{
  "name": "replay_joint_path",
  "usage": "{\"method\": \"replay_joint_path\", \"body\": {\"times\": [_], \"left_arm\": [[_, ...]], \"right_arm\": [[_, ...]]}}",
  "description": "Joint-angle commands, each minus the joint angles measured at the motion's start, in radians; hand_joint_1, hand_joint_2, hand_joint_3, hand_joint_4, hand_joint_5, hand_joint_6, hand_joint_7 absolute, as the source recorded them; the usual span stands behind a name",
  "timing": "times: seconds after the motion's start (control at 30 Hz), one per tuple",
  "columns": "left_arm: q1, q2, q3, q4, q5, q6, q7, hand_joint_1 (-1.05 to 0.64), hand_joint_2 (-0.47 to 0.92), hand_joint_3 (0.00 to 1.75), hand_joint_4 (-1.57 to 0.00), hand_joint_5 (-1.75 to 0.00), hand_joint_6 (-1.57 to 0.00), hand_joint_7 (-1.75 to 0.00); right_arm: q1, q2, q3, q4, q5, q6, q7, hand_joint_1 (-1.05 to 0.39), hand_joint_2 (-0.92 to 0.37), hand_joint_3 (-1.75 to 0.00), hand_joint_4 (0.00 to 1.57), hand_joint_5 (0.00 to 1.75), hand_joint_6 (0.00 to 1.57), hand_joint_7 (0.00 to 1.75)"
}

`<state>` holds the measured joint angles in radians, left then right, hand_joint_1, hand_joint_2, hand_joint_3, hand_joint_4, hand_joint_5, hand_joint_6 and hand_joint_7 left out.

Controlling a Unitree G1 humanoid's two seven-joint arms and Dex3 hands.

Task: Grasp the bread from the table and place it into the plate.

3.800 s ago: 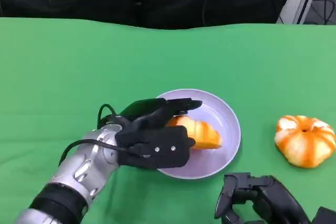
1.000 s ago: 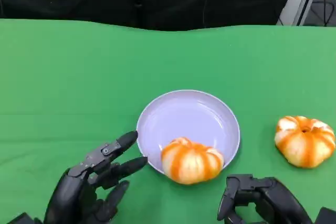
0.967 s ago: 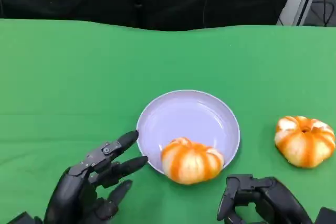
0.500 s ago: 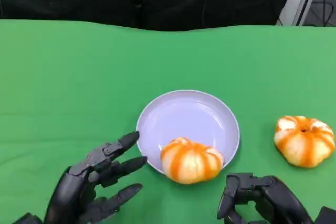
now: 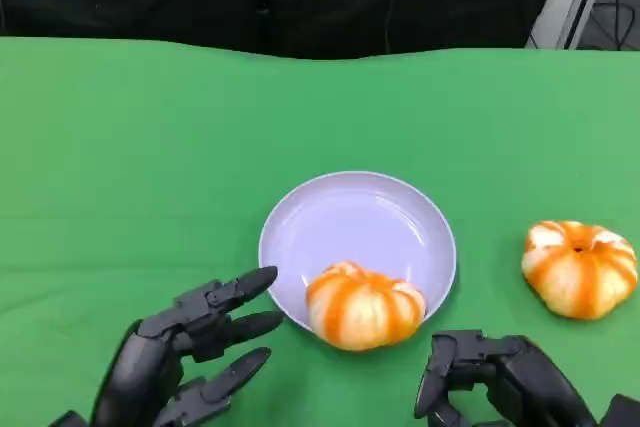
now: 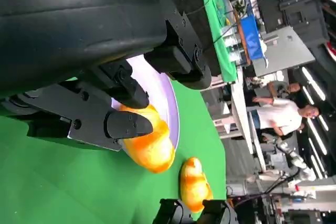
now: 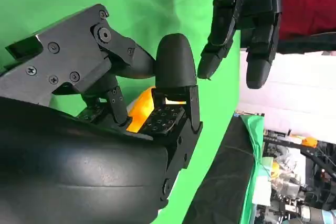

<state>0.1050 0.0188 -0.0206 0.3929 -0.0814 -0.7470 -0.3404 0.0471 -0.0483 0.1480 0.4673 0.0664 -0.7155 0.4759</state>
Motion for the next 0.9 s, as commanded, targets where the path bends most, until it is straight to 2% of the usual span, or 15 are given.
{"method": "replay_joint_path", "body": {"times": [0.03,0.23,0.27,0.33,0.5,0.53,0.57,0.63,0.73,0.9], "left_arm": [[-0.003,0.005,-0.002,0.010,0.010,-0.018,0.020,0.09,0.92,0.39,-0.93,-0.05,-0.73,-0.04],[-0.003,0.004,-0.007,0.017,0.014,-0.023,0.025,0.09,0.92,0.39,-0.94,-0.04,-0.74,-0.03],[-0.003,0.003,-0.009,0.022,0.017,-0.027,0.026,0.08,0.92,0.39,-1.03,-0.08,-0.84,-0.08],[-0.005,0.002,-0.012,0.030,0.020,-0.034,0.028,0.08,0.92,0.39,-1.08,-0.10,-0.90,-0.09],[-0.010,0.000,-0.015,0.047,0.021,-0.049,0.029,0.08,0.92,0.39,-1.10,-0.10,-0.93,-0.08],[-0.014,-0.002,-0.016,0.055,0.019,-0.056,0.026,0.04,0.89,0.47,-1.12,-0.45,-1.07,-0.31],[-0.017,-0.004,-0.018,0.063,0.017,-0.062,0.025,0.01,0.82,0.61,-1.01,-0.93,-1.08,-0.64],[-0.021,-0.004,-0.019,0.071,0.014,-0.069,0.024,-0.01,0.77,0.72,-0.94,-1.21,-1.05,-0.87],[-0.023,-0.004,-0.019,0.077,0.014,-0.075,0.024,-0.01,0.75,0.75,-0.93,-1.27,-1.04,-0.94],[-0.025,-0.003,-0.020,0.081,0.013,-0.078,0.025,-0.01,0.74,0.76,-0.92,-1.28,-1.03,-0.96]], "right_arm": [[0.009,-0.017,-0.009,-0.008,0.013,-0.002,-0.001,-0.12,-0.54,-1.09,0.83,1.56,0.85,1.28],[0.009,-0.017,-0.010,-0.009,0.014,0.001,0.000,-0.12,-0.54,-1.10,0.83,1.56,0.85,1.28],[0.010,-0.018,-0.010,-0.009,0.015,0.003,0.002,-0.12,-0.54,-1.10,0.83,1.56,0.85,1.28],[0.010,-0.018,-0.010,-0.010,0.017,0.005,0.003,-0.12,-0.54,-1.09,0.83,1.57,0.85,1.28],[0.009,-0.018,-0.010,-0.006,0.018,0.003,0.004,-0.12,-0.55,-1.08,0.83,1.57,0.85,1.28],[0.008,-0.017,-0.011,-0.006,0.018,0.005,0.004,-0.12,-0.55,-1.07,0.83,1.57,0.85,1.28],[0.007,-0.017,-0.011,-0.006,0.018,0.006,0.003,-0.12,-0.55,-1.07,0.83,1.57,0.85,1.28],[0.006,-0.017,-0.011,-0.007,0.018,0.008,0.003,-0.12,-0.55,-1.07,0.83,1.56,0.85,1.28],[0.006,-0.017,-0.011,-0.007,0.018,0.008,0.003,-0.12,-0.55,-1.07,0.83,1.56,0.85,1.28],[0.006,-0.017,-0.010,-0.007,0.019,0.008,0.003,-0.12,-0.55,-1.07,0.83,1.56,0.85,1.28]]}}
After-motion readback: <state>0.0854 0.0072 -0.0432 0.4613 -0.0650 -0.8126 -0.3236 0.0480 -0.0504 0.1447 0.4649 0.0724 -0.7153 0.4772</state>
